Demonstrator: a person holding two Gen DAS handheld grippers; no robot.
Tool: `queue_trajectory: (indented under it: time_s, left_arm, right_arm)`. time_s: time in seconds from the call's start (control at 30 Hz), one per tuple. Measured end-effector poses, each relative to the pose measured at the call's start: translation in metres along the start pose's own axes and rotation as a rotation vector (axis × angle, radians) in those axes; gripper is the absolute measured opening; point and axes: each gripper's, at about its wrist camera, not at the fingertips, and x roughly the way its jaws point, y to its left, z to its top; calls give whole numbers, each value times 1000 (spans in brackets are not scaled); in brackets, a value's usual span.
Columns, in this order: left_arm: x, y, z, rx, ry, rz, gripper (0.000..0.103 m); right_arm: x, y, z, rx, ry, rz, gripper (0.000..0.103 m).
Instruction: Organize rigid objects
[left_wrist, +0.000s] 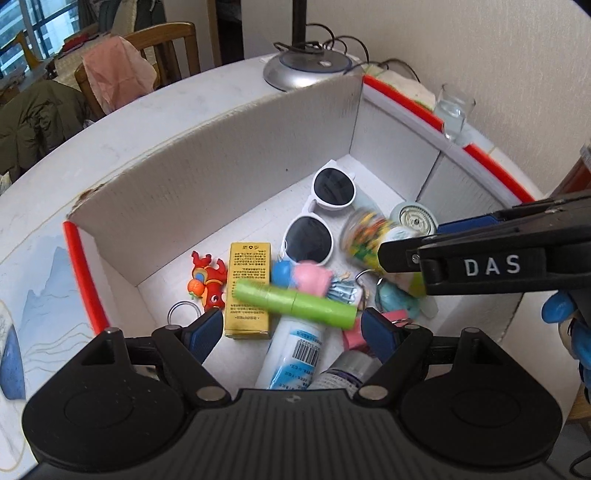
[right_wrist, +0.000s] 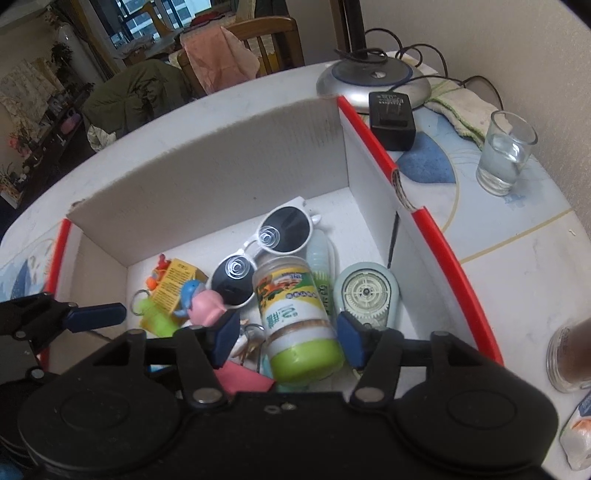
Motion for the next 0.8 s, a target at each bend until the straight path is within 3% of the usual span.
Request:
queue_trajectory:
  time_s: [0.5,0.57,0.8]
  left_arm:
    - [-73,30,-33,-50,-157,-63,82]
    - [-85,33,-39,-49,-177,-59,82]
    - [-125,51,-59,-50,-249,-88,82]
  right_arm:
    - [-64,39,-24,-5,-137,66,65]
    - [-74,45,-30,-2,-164,72,76]
    - [-105,67,-48,-13,-256,73,84]
